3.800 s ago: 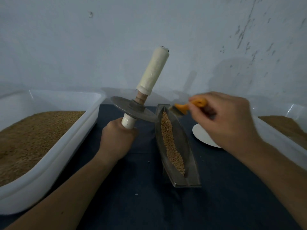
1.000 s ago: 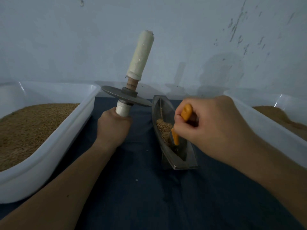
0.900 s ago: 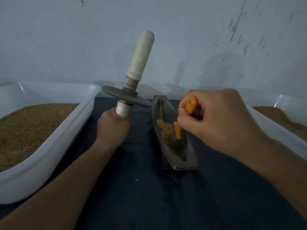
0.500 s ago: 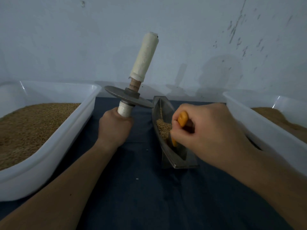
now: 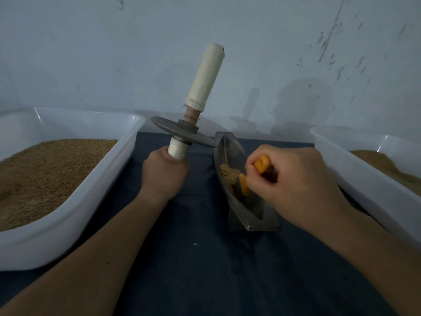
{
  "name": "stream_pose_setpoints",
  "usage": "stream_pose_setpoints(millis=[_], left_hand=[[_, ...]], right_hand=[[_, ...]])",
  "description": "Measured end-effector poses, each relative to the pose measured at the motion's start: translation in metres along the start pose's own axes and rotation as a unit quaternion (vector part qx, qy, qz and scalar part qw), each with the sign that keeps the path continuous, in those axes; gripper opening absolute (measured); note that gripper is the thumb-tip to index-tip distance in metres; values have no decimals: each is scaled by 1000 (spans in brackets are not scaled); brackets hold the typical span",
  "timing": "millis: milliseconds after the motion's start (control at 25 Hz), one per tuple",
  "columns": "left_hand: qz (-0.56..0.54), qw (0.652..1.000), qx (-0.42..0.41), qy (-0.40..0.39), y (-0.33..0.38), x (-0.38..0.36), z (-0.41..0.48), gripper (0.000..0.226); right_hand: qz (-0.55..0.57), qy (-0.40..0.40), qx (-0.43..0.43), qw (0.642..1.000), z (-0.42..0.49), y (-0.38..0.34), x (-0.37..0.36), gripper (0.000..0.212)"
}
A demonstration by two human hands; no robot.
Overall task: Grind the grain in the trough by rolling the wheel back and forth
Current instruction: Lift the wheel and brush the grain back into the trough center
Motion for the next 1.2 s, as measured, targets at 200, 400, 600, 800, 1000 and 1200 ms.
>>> stream_pose_setpoints(millis=[200,400,600,800,1000,1200], left_hand=[[0,1000,10,-4,2,-1,1,9],[21,1000,-3,-7,4,-1,-2,9],[47,999,-4,-11,6,-2,-3,11],[81,996,-9,-29,9,-4,-5,13],[109,992,-24,-51,11,-6,-10,10],[132,989,-29,-55,10,-10,-9,9]], right_hand=[[-8,63,28,998,4,6,2,14],[-10,103,40,994,5,8,3,14],[-11,120,30,992,11,16,-2,14],[22,110,8,994,11,30,-6,14],[185,191,-71,961,-16,57,12,10],[347,280,-166,880,-42,115,18,18]])
Point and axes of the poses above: each hand's wrist, its own z-axis towards the middle knuckle, its own x-axis out of the back of the hand, y = z × x, the point moved 1 cm from there along z, towards the middle knuckle, and after that the axes turned 15 degrees about -y, right-handed, at the moved point
